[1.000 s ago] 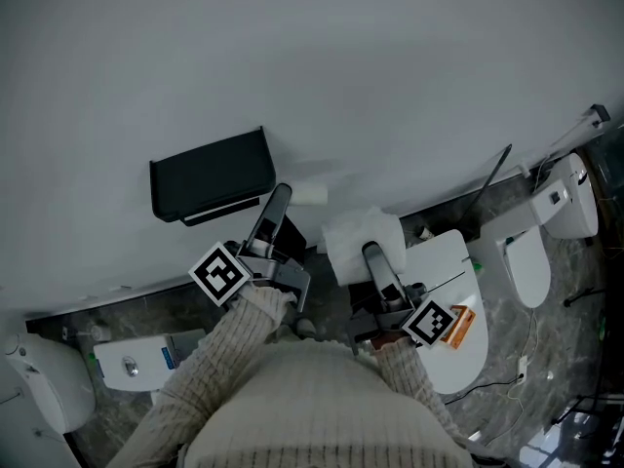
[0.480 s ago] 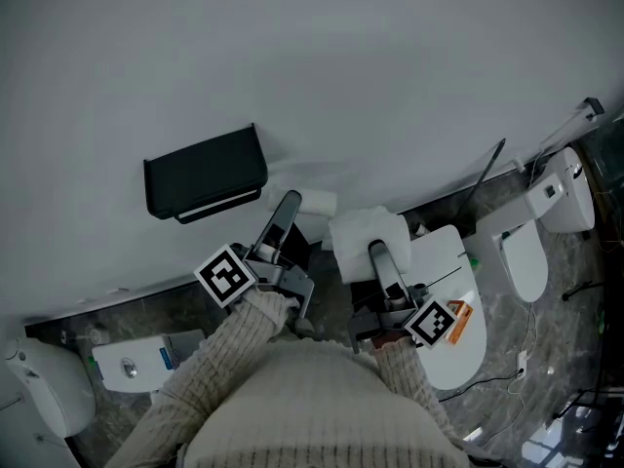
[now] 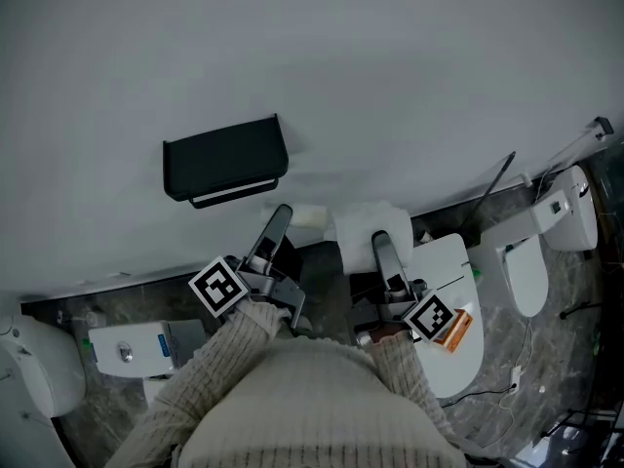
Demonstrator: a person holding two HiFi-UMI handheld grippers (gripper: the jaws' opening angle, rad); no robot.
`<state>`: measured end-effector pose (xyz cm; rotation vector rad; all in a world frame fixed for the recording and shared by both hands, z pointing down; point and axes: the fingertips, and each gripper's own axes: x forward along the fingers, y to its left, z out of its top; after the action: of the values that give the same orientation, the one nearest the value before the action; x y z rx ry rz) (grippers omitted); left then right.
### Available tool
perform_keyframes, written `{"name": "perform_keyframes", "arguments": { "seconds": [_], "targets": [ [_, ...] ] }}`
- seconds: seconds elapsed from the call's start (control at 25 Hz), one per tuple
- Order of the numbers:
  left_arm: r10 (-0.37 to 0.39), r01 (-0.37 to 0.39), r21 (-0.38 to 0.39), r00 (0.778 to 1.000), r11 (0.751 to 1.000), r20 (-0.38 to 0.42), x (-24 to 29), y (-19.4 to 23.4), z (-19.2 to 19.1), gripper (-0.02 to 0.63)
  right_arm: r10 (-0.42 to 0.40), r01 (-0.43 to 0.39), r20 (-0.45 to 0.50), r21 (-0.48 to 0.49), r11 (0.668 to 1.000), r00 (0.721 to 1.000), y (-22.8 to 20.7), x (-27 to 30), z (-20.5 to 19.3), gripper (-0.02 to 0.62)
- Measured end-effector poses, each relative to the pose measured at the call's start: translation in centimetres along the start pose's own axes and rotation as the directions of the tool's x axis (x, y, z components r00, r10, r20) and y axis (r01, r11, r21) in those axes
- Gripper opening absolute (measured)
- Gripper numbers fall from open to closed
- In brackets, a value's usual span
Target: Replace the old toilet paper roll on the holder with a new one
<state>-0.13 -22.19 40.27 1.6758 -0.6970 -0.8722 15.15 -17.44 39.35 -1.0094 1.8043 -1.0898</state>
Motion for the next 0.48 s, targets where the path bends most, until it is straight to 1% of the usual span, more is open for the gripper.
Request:
{"name": "perform_keyframes", "arguments": {
  "seconds": [0.24, 0.48],
  "targets": [
    [0.022, -0.024, 0.024, 0.996, 0.999, 0.088, -3.8, 0.4, 3.3, 0.166, 0.035, -0.034, -0.033, 0.016, 0.999, 0.999, 0.4, 2.6, -1.6, 0.436],
    [0.037, -0.043, 0.033, 0.985, 0.999, 0.167, -5.5, 0.2, 4.8, 0.167, 0.071, -0.068, -0.075, 0.036, 0.997, 0.995, 0.4, 5.7, -1.9, 0.436]
  ]
}}
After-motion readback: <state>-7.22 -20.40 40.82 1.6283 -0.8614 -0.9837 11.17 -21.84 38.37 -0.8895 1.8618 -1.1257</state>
